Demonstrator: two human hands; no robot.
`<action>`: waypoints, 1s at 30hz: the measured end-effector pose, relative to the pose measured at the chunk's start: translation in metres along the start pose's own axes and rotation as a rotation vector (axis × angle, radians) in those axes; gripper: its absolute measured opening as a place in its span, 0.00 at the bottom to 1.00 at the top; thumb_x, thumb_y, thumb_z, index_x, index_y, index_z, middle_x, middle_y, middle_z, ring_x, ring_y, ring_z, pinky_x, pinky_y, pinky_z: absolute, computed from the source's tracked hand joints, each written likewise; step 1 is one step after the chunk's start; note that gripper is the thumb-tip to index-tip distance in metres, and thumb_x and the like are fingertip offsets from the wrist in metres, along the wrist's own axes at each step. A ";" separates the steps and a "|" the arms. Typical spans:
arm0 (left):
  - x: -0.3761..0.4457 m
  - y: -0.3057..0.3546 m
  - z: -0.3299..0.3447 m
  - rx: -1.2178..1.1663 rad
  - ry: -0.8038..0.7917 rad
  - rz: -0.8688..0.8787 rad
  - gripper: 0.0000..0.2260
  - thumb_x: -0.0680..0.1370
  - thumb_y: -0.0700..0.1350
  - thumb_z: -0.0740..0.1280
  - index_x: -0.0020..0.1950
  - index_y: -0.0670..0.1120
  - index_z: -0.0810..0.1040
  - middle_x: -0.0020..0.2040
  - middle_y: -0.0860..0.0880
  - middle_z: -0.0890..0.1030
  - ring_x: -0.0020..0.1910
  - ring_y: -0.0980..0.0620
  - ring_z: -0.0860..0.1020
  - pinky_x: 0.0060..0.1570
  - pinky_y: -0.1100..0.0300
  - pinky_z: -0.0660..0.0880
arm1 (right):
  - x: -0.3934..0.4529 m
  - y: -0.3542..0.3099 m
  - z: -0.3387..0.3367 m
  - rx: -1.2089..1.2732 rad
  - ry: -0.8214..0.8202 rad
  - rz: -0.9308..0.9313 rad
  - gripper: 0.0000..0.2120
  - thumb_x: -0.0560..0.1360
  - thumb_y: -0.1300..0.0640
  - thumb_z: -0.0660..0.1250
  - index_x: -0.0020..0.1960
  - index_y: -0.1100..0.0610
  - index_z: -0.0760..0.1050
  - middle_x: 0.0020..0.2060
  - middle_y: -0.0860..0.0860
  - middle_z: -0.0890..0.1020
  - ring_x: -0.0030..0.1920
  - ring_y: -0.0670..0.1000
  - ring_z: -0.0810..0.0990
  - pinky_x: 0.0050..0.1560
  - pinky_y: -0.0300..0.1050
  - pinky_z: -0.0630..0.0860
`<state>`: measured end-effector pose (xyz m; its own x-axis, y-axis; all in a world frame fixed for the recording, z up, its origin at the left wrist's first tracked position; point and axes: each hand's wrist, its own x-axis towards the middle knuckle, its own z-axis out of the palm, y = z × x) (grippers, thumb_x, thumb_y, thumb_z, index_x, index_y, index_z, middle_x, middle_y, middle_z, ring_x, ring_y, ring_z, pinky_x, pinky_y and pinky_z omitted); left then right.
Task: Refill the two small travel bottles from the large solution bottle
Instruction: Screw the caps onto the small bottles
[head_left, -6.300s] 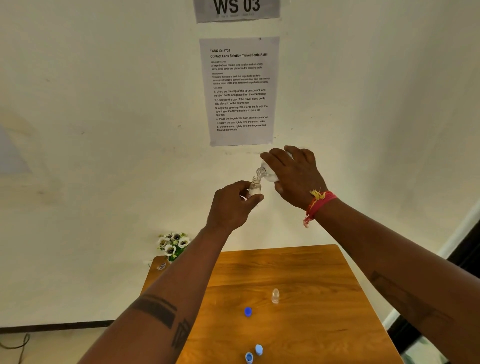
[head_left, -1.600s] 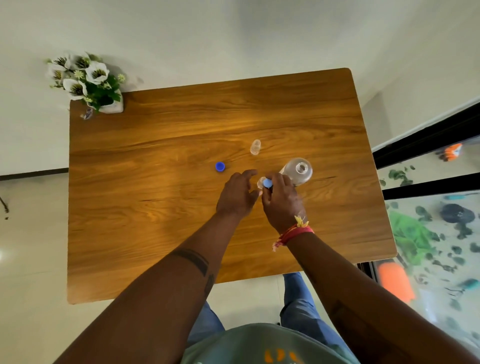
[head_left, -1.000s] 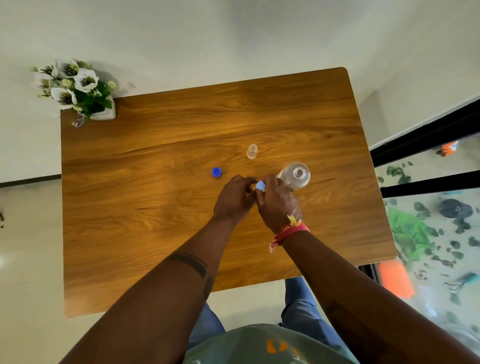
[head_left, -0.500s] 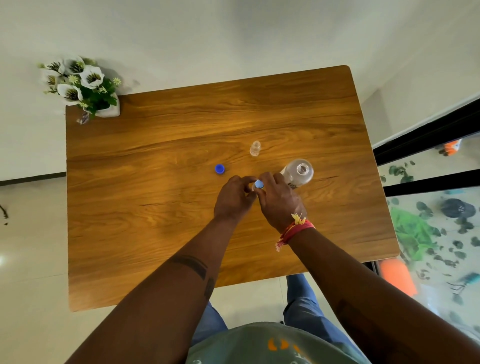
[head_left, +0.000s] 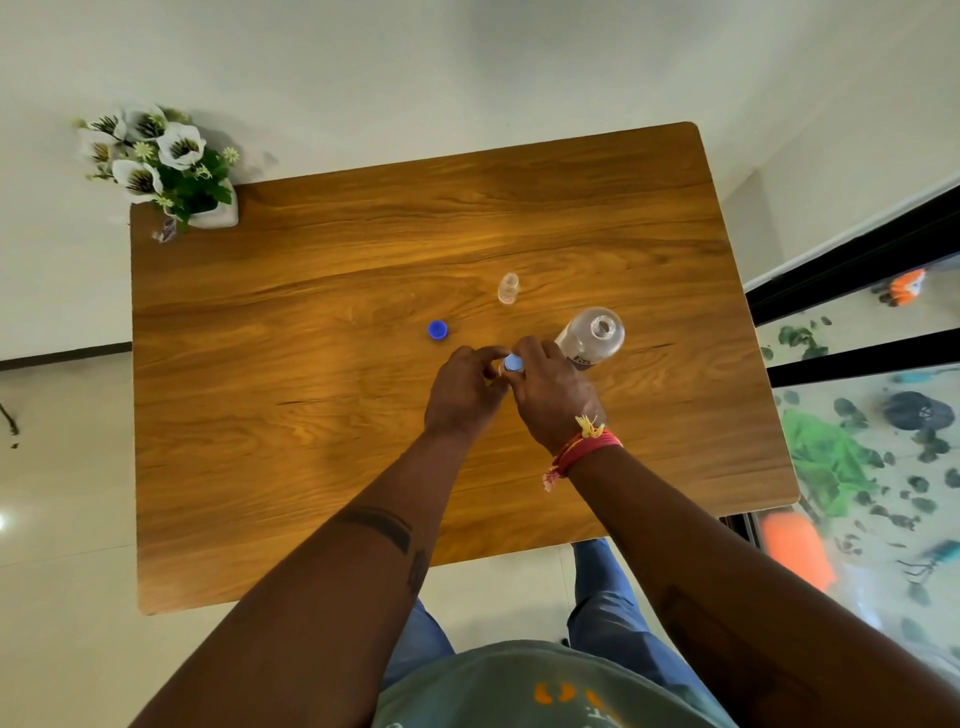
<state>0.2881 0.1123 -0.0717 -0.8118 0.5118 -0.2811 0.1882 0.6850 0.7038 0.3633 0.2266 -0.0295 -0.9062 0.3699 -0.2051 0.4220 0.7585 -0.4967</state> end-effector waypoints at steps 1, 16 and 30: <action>-0.001 0.000 0.000 -0.001 0.007 0.000 0.15 0.76 0.46 0.71 0.63 0.54 0.82 0.46 0.50 0.80 0.46 0.55 0.78 0.46 0.58 0.74 | 0.002 0.000 0.000 0.024 -0.021 0.030 0.14 0.81 0.47 0.62 0.58 0.56 0.68 0.51 0.55 0.77 0.43 0.58 0.80 0.33 0.47 0.69; -0.002 -0.003 -0.001 0.049 -0.002 -0.054 0.15 0.76 0.45 0.69 0.62 0.56 0.82 0.48 0.51 0.78 0.47 0.54 0.77 0.43 0.62 0.68 | 0.005 -0.004 -0.011 0.070 -0.055 0.032 0.25 0.76 0.42 0.68 0.64 0.58 0.70 0.55 0.58 0.78 0.50 0.58 0.80 0.45 0.52 0.77; -0.005 -0.002 -0.003 0.034 0.001 -0.034 0.17 0.76 0.47 0.72 0.64 0.54 0.81 0.48 0.52 0.76 0.47 0.55 0.77 0.46 0.59 0.74 | 0.011 -0.005 -0.012 -0.057 -0.107 -0.115 0.10 0.79 0.56 0.64 0.59 0.58 0.73 0.50 0.57 0.77 0.47 0.59 0.80 0.40 0.51 0.75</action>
<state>0.2898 0.1069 -0.0698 -0.8185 0.4877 -0.3037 0.1797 0.7194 0.6710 0.3515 0.2338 -0.0192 -0.9450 0.2223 -0.2398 0.3137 0.8229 -0.4737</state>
